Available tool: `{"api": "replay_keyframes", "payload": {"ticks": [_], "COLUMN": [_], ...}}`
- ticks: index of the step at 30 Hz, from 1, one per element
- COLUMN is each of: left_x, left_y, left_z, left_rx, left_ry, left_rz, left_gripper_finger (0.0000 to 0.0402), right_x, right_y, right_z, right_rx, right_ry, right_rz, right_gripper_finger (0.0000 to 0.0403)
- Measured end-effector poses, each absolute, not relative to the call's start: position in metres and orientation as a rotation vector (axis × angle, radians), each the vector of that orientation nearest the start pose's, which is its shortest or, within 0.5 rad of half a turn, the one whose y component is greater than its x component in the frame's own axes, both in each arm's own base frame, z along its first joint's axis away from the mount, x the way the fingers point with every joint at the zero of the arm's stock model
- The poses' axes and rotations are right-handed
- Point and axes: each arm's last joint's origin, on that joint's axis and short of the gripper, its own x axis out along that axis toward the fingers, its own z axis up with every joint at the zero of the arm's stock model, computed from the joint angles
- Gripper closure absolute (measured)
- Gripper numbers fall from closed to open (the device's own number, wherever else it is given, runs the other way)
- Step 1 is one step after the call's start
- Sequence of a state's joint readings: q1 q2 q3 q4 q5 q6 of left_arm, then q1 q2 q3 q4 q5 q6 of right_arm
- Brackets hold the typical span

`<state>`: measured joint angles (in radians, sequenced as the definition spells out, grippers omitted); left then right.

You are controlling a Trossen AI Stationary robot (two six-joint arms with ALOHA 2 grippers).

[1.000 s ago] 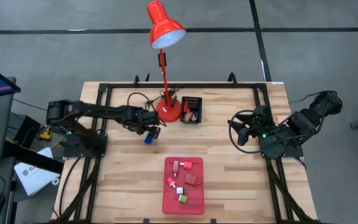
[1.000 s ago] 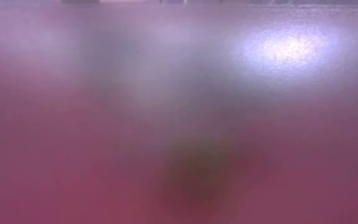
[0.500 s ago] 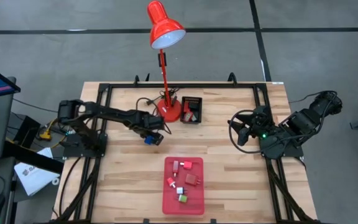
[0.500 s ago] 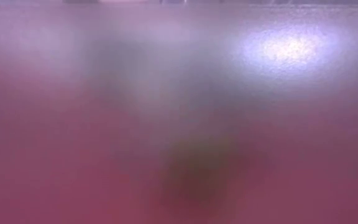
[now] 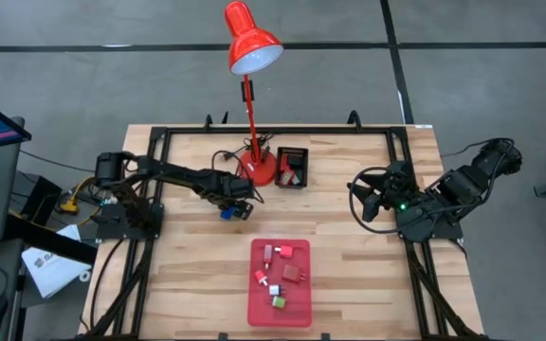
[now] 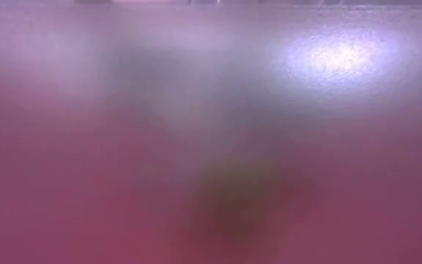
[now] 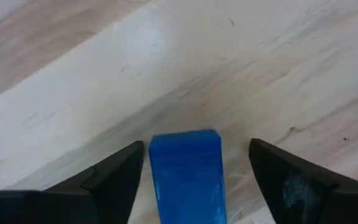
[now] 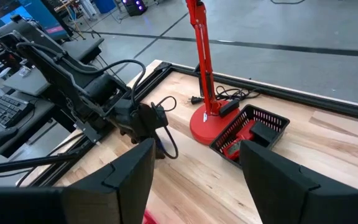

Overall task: Pick & Place Office items
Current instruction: Put the blue digital clock into the black bin

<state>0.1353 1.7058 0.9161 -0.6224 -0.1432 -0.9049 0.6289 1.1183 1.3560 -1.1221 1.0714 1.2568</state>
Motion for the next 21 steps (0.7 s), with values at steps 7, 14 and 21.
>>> {"api": "replay_keyframes", "payload": {"ticks": [7, 14, 21], "left_x": [0.2832, 0.2832, 0.2861], "left_y": [0.0427, 0.0418, 0.0417], "left_z": [0.1382, 0.1385, 0.147], "left_rx": [-0.74, -0.758, -0.785], "left_ry": [1.21, 1.22, 1.16], "left_rz": [0.835, 0.816, 0.774], "left_gripper_finger": [0.0191, 0.0254, 0.0235], "right_x": [0.1607, 0.1607, 0.1607], "right_y": [0.0855, 0.0855, 0.0854], "right_z": [0.3938, 0.3938, 0.3937], "right_rx": [0.527, 0.526, 0.526], "right_ry": [0.234, 0.234, 0.234], "right_rz": [-0.674, -0.674, -0.675], "right_gripper_finger": [0.0174, 0.0174, 0.0174]}}
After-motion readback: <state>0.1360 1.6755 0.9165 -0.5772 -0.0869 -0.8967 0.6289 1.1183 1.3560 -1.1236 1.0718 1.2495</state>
